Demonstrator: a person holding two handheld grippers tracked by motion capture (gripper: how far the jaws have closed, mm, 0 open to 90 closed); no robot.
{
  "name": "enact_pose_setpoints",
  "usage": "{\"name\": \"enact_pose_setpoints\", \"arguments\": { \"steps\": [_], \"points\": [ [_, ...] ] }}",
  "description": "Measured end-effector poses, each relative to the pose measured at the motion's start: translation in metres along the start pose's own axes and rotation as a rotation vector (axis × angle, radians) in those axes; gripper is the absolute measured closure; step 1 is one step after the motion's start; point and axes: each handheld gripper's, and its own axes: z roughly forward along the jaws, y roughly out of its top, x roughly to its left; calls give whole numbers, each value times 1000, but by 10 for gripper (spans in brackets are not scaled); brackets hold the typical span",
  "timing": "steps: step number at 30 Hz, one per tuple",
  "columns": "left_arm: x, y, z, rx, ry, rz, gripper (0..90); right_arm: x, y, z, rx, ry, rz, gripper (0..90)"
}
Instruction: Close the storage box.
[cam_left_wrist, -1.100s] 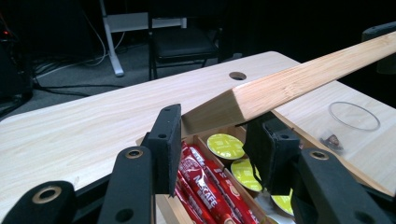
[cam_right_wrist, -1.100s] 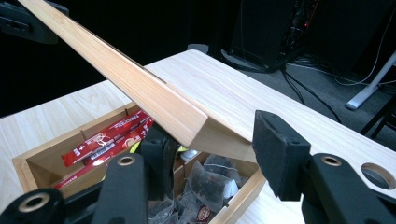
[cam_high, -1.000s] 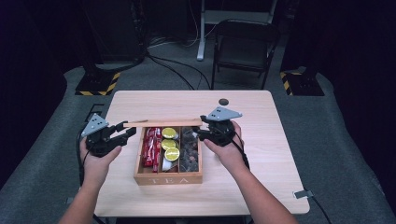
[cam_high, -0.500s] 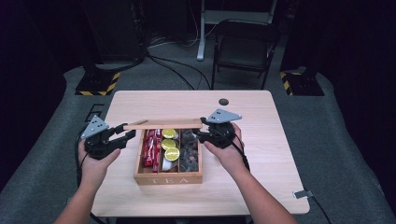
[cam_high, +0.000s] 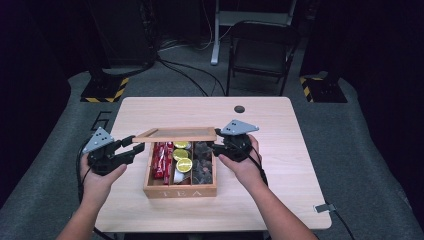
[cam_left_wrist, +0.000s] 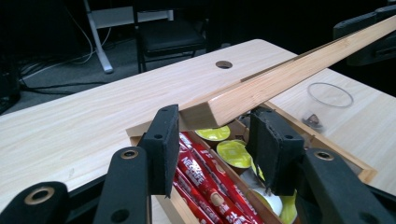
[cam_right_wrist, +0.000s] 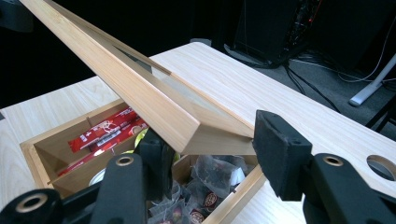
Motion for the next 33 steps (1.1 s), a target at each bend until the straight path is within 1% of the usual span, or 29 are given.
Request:
{"name": "enact_pose_setpoints", "arguments": {
  "steps": [2,3,4,5,8,9,14,17,19,20,21,22,23,24,26,30,31,33],
  "points": [
    [-1,-1,-1,6,-7,3,532,0,-1,0,1,2,-9,493],
    [-1,-2,-2,5,-6,3,530,1,-2,-1,6,-1,-1,492],
    [-2,-3,-2,6,-8,4,529,2,-2,-1,9,7,-4,492],
    [-2,-3,-3,6,-9,7,526,2,-3,-1,8,3,-11,491],
    [-4,-6,-5,13,-10,13,524,4,-6,-1,13,4,-4,488],
    [-5,-8,-5,13,-7,15,522,4,-8,-2,12,5,-10,489],
    [-9,-16,-7,21,-6,25,519,9,-16,-3,19,5,-9,483],
    [-11,-22,-7,18,-8,22,519,12,-20,-4,23,1,-15,482],
    [-12,-25,-8,21,-8,24,520,13,-23,-5,28,4,-33,482],
    [-13,-27,-8,19,-4,23,519,15,-24,-5,28,-4,-28,482],
    [-14,-29,-8,21,-7,24,520,16,-26,-5,27,1,-37,481],
    [-14,-31,-9,23,-10,23,519,17,-28,-6,32,-1,-33,481],
    [-15,-33,-8,19,-7,20,519,17,-29,-6,31,0,-44,480],
    [-15,-35,-9,21,-8,19,519,18,-31,-7,36,7,-48,480],
    [-16,-38,-8,23,-9,15,519,20,-34,-7,33,0,-49,479],
    [-18,-45,-8,38,-14,15,520,22,-41,-8,40,10,-64,474],
    [-18,-46,-8,38,-12,15,520,23,-42,-8,36,6,-57,473],
    [-19,-50,-7,46,-11,20,519,25,-46,-9,42,10,-59,473]
  ]
}}
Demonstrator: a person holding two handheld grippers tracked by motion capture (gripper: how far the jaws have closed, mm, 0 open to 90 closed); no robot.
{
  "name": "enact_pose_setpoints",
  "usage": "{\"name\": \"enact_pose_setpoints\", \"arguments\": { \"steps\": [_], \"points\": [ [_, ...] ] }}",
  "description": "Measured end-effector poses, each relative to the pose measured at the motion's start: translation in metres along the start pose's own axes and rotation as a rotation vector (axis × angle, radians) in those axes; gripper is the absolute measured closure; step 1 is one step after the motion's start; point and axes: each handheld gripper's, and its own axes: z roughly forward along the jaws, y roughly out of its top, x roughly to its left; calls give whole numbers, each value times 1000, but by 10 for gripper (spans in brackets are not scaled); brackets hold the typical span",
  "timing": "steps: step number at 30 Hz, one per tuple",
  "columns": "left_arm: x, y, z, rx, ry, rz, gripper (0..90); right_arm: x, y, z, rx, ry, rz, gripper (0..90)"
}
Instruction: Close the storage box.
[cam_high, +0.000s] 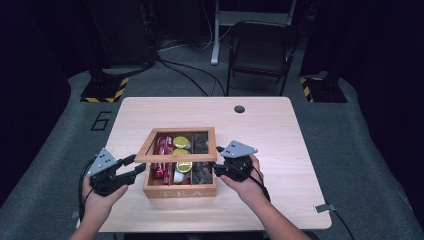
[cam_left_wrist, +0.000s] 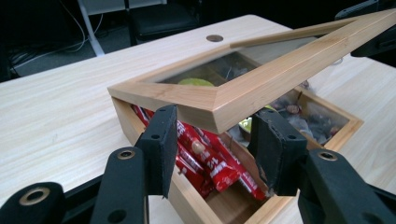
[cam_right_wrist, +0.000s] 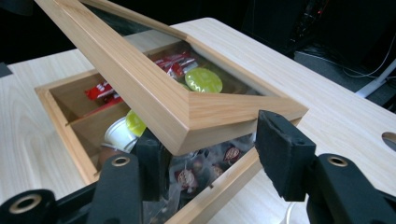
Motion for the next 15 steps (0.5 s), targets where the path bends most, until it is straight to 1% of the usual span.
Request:
{"name": "enact_pose_setpoints", "arguments": {
  "steps": [2,3,4,5,6,7,10,12,13,14,15],
  "points": [
    [-1,-5,1,13,-1,5,520,2,-5,-1,7,11,7,472],
    [-2,-8,2,14,1,5,519,2,-7,-1,9,14,3,473],
    [-2,-8,2,14,1,5,519,3,-10,-1,11,17,6,474],
    [-2,-13,3,25,-3,2,519,4,-12,-2,17,27,9,475],
    [-3,-16,4,25,-2,-3,519,4,-15,-2,24,39,19,477],
    [-4,-18,5,32,-1,3,518,5,-17,-2,29,44,33,478],
    [-6,-24,6,48,-1,5,517,8,-23,-3,44,62,47,477],
    [-6,-29,7,64,0,22,517,10,-27,-3,53,71,44,473],
    [-7,-31,7,69,4,28,516,11,-28,-4,56,78,33,471],
    [-7,-33,7,75,0,25,516,13,-30,-4,61,78,37,470],
    [-7,-36,8,74,0,21,516,14,-32,-5,61,81,26,470]
  ]
}}
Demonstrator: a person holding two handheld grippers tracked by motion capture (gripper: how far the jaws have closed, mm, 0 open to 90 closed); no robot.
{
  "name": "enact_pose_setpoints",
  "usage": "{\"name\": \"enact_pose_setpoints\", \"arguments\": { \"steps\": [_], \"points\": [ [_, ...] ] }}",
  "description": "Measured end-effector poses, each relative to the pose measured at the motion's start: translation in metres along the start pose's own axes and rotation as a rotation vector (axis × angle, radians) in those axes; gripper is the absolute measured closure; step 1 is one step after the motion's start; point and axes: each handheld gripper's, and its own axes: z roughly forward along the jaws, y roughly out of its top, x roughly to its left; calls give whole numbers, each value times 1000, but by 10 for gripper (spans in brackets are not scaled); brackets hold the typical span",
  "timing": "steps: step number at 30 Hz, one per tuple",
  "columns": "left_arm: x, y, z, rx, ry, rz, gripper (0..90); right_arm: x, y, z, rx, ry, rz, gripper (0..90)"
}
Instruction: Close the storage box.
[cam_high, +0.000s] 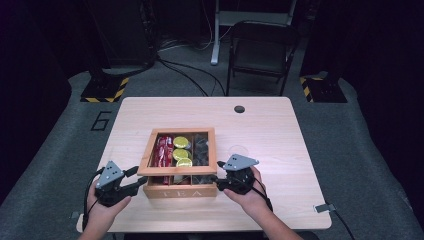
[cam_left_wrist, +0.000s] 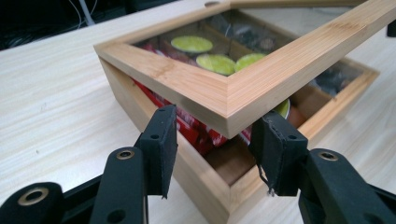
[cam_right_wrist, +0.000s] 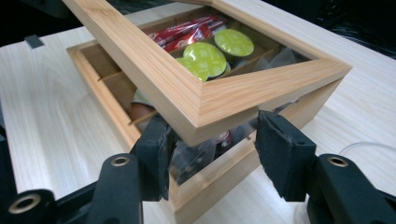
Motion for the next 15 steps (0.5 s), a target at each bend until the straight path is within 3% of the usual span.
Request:
{"name": "enact_pose_setpoints", "arguments": {
  "steps": [3,5,12,15],
  "points": [
    [-1,-5,2,11,-8,-8,516,2,-5,0,4,8,-7,470],
    [0,-9,3,24,-17,-19,516,4,-7,1,12,10,13,463],
    [0,-17,9,109,-48,-63,477,8,-17,7,70,25,18,447],
    [-3,-17,11,135,-52,-42,448,8,-17,9,122,33,13,447]
  ]
}}
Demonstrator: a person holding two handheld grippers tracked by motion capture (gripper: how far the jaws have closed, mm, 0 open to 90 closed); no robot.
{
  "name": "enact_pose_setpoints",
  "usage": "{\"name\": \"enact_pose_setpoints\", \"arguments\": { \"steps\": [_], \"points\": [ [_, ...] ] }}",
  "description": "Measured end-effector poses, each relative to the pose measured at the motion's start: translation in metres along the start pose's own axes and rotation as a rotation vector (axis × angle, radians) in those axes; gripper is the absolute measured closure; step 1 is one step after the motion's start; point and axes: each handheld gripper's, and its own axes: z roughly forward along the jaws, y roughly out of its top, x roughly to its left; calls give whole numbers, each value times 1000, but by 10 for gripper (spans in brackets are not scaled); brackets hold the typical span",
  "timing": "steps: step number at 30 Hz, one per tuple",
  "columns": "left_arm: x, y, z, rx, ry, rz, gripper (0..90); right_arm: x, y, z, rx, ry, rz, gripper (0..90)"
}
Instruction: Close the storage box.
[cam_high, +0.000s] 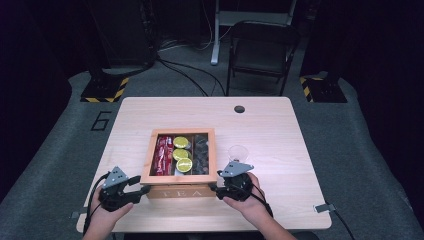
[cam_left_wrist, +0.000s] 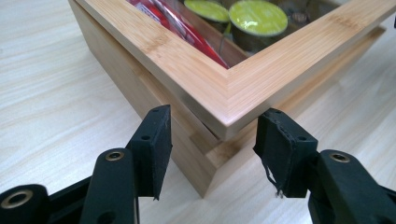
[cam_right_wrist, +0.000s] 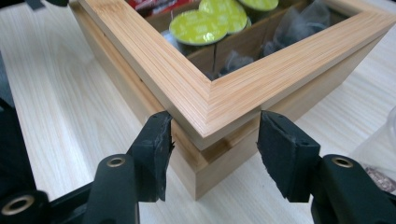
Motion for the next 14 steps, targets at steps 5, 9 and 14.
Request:
{"name": "enact_pose_setpoints", "arguments": {
  "steps": [5,9,14],
  "points": [
    [-1,-6,4,40,-2,10,378,-1,0,-4,-14,35,13,429],
    [1,-7,2,26,1,-21,340,1,-2,-8,-14,25,-4,420],
    [2,-11,2,13,5,-14,338,2,-8,-6,-31,15,18,393]
  ]
}}
